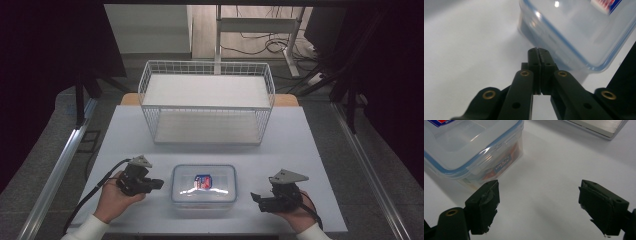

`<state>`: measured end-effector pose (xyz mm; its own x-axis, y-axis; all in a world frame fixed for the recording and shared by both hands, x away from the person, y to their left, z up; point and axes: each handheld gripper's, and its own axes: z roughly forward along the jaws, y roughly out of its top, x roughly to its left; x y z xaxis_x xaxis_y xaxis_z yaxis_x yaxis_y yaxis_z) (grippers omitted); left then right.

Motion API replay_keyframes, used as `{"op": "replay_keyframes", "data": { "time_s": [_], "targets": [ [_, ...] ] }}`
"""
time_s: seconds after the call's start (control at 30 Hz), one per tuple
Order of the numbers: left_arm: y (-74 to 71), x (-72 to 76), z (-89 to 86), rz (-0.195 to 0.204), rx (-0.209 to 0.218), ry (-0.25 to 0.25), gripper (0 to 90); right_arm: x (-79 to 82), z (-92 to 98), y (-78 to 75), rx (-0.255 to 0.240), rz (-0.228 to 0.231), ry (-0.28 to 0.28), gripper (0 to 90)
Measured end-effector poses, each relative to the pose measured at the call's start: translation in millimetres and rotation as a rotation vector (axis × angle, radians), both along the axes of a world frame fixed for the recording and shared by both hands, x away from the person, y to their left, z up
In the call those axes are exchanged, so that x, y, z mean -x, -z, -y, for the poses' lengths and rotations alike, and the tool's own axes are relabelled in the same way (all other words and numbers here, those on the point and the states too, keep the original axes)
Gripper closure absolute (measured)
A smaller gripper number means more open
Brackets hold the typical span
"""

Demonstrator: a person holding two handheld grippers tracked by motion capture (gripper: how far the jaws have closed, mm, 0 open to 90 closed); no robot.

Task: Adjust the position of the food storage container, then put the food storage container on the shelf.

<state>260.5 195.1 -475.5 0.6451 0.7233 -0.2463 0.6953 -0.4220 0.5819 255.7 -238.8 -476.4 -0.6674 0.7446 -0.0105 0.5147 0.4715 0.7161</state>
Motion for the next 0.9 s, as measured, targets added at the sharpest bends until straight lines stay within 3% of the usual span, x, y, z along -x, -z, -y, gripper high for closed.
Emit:
{"op": "replay_keyframes", "data": {
  "time_s": [0.03, 0.07, 0.1, 0.13, 0.2, 0.23, 0.27, 0.3, 0.33, 0.47, 0.57, 0.6, 0.77, 0.87, 0.9],
  "targets": [
    [-2.7, 5.4, -1.1, 0.053, 0.01, -0.012, 86.5, 0.0, 0.1, -0.2, -0.003, 0.004, 0.001, 17.2],
    [-3.2, 9.2, -0.8, 0.082, 0.022, -0.023, 84.5, 0.4, 0.1, -0.4, -0.012, 0.009, 0.002, 17.2],
    [-3.2, 9.2, -0.8, 0.082, 0.022, -0.023, 80.4, 0.4, 0.1, -0.4, -0.012, 0.009, 0.002, 17.2],
    [-3.5, 14.1, 0.8, 0.116, 0.026, -0.048, 71.2, 0.7, 1.6, -1.2, -0.032, 0.016, -0.001, 17.2],
    [-5.3, 20.1, 1.5, 0.158, 0.012, -0.065, 66.5, 0.8, 1.8, -1.5, -0.04, 0.018, 0.0, 17.2],
    [-6.4, 22.1, 0.3, 0.171, 0.018, -0.083, 54.5, 1.2, 2.1, -1.7, -0.057, 0.024, -0.003, 17.2],
    [-6.1, 24.2, -1.7, 0.176, 0.041, -0.116, 48.5, 1.3, 2.2, -1.6, -0.06, 0.026, -0.005, 17.1],
    [-6.1, 24.2, -1.7, 0.176, 0.041, -0.116, 44.2, 1.5, 2.0, -1.6, -0.066, 0.027, -0.009, 17.0],
    [-3.0, 24.7, -4.0, 0.148, 0.078, -0.125, 39.9, 1.5, 1.6, -1.5, -0.07, 0.03, -0.015, 17.0],
    [1.4, 23.5, -5.2, 0.116, 0.101, -0.14, 30.2, 1.3, -0.3, -0.9, -0.088, 0.031, -0.034, 16.5],
    [0.5, 24.1, -4.9, 0.108, 0.127, -0.145, 27.6, 1.9, -0.8, -0.5, -0.101, 0.033, -0.049, 15.4],
    [-0.9, 26.3, -4.4, 0.103, 0.156, -0.151, 27.0, 2.4, -1.2, -0.2, -0.109, 0.037, -0.054, 15.2],
    [-0.8, 32.8, -1.4, 0.096, 0.176, -0.146, 23.1, 4.0, -3.7, 0.1, -0.128, 0.047, -0.078, 14.1],
    [0.4, 34.2, 0.9, 0.086, 0.189, -0.144, 18.2, 3.2, -5.8, 0.5, -0.141, 0.027, -0.077, 13.0],
    [0.9, 33.2, 1.6, 0.077, 0.21, -0.15, 18.2, 3.2, -5.8, 0.5, -0.141, 0.027, -0.077, 13.0]
  ]
}}
